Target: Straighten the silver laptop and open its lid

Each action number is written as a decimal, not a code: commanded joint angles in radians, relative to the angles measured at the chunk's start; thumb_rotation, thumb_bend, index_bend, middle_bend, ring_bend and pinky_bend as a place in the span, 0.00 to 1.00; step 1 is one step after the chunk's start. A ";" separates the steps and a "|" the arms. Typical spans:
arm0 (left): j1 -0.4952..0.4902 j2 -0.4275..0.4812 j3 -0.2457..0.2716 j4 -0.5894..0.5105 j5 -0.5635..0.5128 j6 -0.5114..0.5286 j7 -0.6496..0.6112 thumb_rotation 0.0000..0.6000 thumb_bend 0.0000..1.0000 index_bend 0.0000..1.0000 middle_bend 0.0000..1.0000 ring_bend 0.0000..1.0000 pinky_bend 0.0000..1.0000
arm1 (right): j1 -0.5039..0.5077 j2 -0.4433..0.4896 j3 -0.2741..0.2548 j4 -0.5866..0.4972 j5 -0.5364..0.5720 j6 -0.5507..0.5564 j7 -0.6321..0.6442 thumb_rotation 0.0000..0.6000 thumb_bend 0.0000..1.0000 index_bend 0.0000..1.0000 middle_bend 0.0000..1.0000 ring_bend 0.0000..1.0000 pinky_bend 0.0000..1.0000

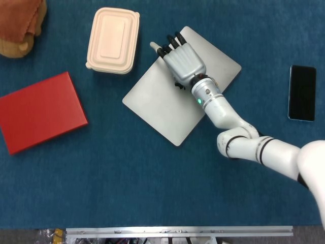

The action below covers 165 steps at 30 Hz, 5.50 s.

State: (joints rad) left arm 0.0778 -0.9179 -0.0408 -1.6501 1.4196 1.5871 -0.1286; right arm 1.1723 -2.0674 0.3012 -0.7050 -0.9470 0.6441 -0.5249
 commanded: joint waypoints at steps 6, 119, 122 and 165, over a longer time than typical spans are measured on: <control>0.002 -0.003 -0.004 0.006 -0.004 0.002 -0.003 1.00 0.14 0.01 0.00 0.00 0.00 | 0.029 -0.043 0.016 0.070 -0.016 -0.019 0.028 1.00 1.00 0.00 0.22 0.01 0.04; -0.001 -0.028 0.009 0.026 0.058 0.007 -0.021 1.00 0.14 0.01 0.00 0.00 0.00 | -0.268 0.323 -0.144 -0.513 0.159 0.212 -0.211 1.00 1.00 0.00 0.32 0.05 0.04; -0.006 -0.028 0.010 0.024 0.065 0.005 -0.019 1.00 0.14 0.01 0.00 0.00 0.00 | -0.290 0.363 -0.159 -0.587 0.174 0.238 -0.220 1.00 1.00 0.00 0.33 0.05 0.04; -0.324 -0.089 0.120 -0.410 0.279 -0.558 0.443 1.00 0.14 0.00 0.00 0.00 0.00 | -0.358 0.633 -0.044 -0.725 -0.043 0.376 0.082 1.00 0.29 0.00 0.24 0.05 0.04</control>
State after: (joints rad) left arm -0.2259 -0.9832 0.0915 -2.0524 1.7206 1.0526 0.2961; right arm 0.8151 -1.4360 0.2561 -1.4318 -0.9890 1.0194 -0.4450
